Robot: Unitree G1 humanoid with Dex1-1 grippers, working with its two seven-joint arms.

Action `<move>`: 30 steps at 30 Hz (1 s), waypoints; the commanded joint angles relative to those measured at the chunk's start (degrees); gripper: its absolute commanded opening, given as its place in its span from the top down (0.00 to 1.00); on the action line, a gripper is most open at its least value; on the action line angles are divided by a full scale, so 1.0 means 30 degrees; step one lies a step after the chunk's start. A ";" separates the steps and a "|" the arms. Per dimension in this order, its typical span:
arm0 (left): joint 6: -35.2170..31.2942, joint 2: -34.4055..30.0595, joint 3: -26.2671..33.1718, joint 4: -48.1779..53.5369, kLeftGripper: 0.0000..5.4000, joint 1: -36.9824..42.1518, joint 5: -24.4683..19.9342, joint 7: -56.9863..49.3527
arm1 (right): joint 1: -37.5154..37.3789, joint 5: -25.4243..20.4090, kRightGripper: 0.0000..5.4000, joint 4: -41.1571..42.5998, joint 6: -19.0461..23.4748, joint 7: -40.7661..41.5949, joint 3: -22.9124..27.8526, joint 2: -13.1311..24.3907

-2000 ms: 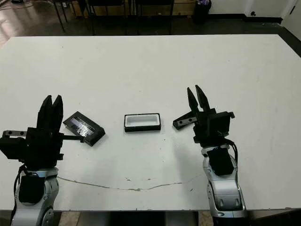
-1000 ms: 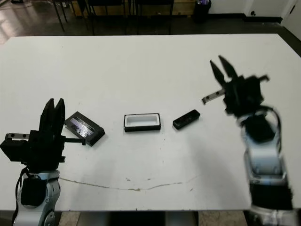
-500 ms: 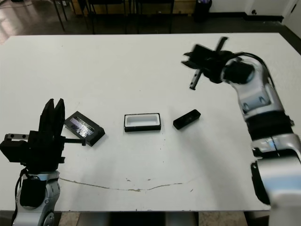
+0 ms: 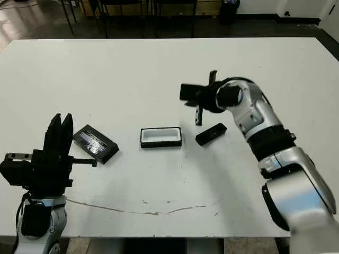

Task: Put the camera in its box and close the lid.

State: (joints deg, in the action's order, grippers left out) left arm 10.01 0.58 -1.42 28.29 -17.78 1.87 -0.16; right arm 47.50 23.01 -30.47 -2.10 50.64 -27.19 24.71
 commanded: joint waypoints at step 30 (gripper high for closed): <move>-0.0249 0.0061 -0.0025 -0.0015 1.00 -0.0345 0.0224 -0.0273 | -0.4795 -0.1357 1.00 0.5510 0.0069 0.3949 0.0645 0.4154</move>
State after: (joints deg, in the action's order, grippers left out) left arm 10.04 0.73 -1.54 28.51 -18.15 2.32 -0.69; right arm 34.70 19.26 -14.77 -2.90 61.37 -25.73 35.77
